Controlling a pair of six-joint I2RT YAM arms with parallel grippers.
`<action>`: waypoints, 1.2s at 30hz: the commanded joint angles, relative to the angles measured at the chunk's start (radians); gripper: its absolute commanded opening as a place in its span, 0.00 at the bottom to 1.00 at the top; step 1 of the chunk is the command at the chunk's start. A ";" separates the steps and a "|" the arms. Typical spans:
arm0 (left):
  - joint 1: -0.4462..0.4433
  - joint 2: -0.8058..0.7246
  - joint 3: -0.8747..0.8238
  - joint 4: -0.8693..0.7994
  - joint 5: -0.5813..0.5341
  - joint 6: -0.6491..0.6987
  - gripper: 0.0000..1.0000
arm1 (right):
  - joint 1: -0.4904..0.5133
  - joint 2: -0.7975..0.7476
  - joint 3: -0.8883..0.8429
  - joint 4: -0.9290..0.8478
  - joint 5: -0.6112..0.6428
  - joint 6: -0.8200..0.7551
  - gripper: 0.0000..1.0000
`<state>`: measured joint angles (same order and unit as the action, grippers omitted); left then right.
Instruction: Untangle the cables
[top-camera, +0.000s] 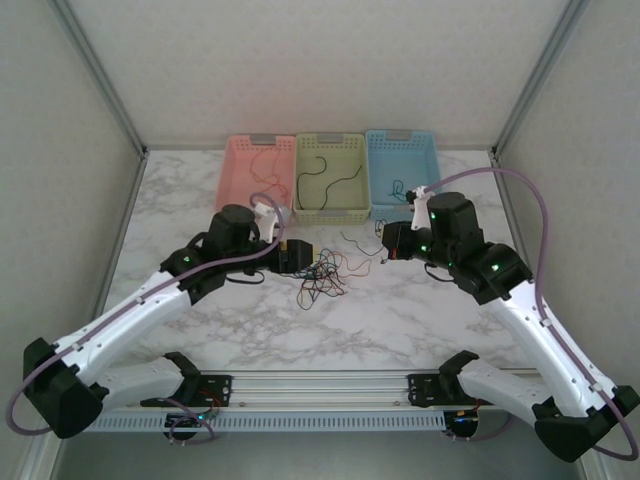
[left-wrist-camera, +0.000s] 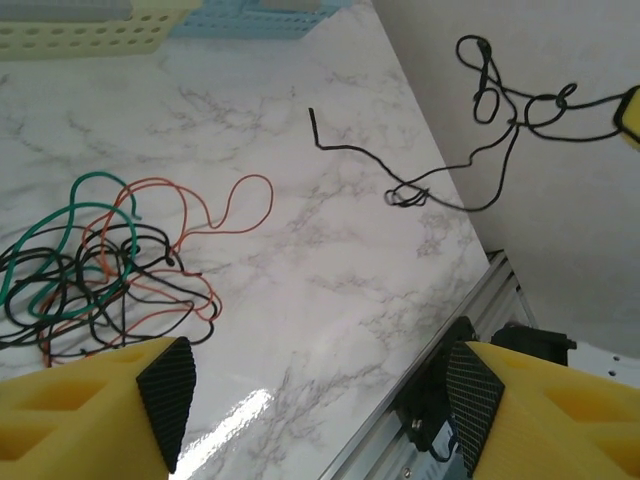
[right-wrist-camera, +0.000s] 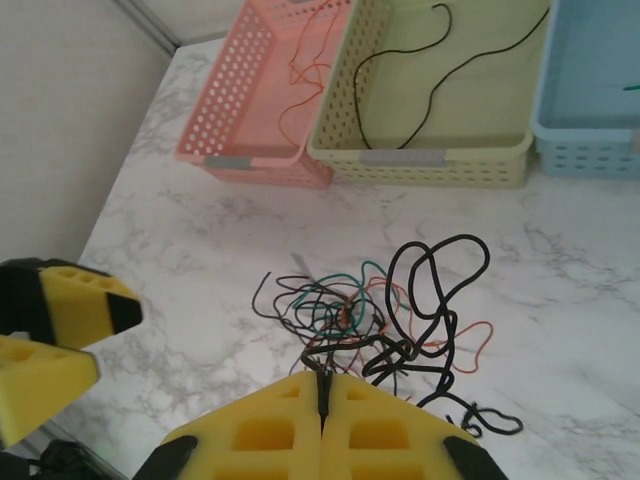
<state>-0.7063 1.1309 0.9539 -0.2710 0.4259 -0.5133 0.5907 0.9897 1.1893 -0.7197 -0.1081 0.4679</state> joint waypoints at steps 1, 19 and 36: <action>-0.026 0.044 0.037 0.111 0.048 -0.035 0.71 | -0.004 0.029 0.041 0.036 -0.071 0.018 0.00; -0.047 0.219 0.034 0.271 -0.072 -0.233 0.75 | -0.003 0.093 0.050 0.137 -0.179 0.089 0.00; -0.047 0.264 0.032 0.291 -0.081 -0.236 0.42 | -0.003 0.087 0.013 0.172 -0.218 0.106 0.00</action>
<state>-0.7444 1.3903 0.9672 -0.0040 0.3569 -0.7521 0.5907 1.0828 1.2045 -0.5644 -0.3157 0.5663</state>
